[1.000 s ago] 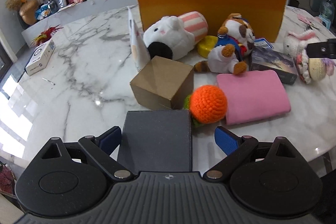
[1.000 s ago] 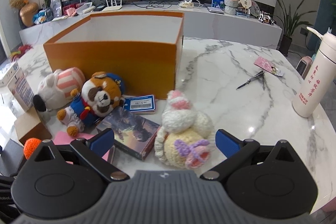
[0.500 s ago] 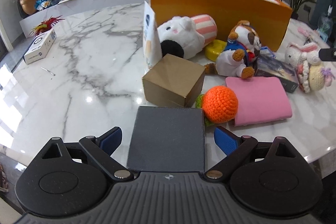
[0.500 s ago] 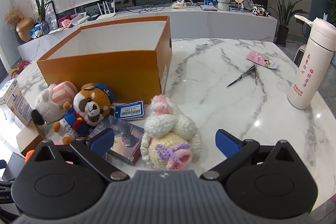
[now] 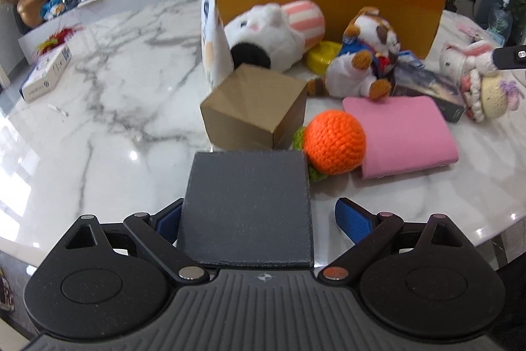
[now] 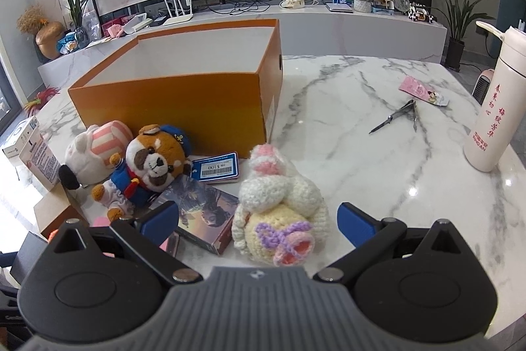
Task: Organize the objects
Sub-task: 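Grasp the dark grey square box with the left gripper while the right grasps the crocheted bunny, then lift the grey box and the crocheted bunny toward the orange box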
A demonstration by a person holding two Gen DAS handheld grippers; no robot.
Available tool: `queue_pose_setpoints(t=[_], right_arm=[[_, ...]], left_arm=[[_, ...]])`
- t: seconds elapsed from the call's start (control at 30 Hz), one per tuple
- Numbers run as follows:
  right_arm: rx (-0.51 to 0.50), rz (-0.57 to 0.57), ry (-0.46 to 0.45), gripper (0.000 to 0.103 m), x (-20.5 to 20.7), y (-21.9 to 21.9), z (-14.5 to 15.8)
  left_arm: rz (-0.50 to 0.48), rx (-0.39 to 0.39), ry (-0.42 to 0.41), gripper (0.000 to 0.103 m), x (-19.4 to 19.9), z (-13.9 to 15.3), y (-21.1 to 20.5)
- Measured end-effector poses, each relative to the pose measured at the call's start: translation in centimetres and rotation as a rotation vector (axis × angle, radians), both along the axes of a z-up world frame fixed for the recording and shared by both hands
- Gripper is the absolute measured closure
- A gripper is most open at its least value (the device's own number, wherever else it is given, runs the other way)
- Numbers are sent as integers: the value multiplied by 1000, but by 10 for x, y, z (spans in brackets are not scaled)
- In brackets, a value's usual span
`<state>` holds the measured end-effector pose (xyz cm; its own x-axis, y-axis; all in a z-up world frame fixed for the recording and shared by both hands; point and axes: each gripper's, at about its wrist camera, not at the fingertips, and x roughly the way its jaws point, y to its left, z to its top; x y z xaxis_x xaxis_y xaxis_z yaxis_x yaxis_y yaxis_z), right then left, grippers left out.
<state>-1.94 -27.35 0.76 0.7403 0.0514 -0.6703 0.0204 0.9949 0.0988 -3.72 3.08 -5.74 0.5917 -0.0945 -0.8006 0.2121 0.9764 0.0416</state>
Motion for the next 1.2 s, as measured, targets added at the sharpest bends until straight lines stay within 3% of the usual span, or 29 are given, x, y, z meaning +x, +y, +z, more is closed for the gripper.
queue_pose_setpoints(t=[0.07,0.3,0.6,0.8,0.87,0.9,1.03,1.1,1.2], right_arm=[[4,7,2,1,0,-3,0],[-19,-53,49,1,9,-36,-10],[11,-21,94,1,39,-17,-25],[101,-49,127,2,51,-22,-37],[113,-52,122,12,52,-23,-38],[111,-59,124,23,52,-24,-39],[130,-56,123,24,52,-27,-42],[133,-52,119,25,51,-28,-42],[144,-53,110,28,50,-29,-41]], left_arm=[[23,-36,-3,0,1,-2,4],[48,-38,-45,0,1,-5,2],[51,-40,-67,0,-1,-6,1],[52,-39,-64,0,0,-6,1],[52,-37,-59,0,0,-6,1],[51,-37,-56,0,1,-6,0],[37,-37,-63,1,-1,-3,-1],[52,-37,-72,12,-1,-1,0],[49,-36,-70,12,0,-1,0]])
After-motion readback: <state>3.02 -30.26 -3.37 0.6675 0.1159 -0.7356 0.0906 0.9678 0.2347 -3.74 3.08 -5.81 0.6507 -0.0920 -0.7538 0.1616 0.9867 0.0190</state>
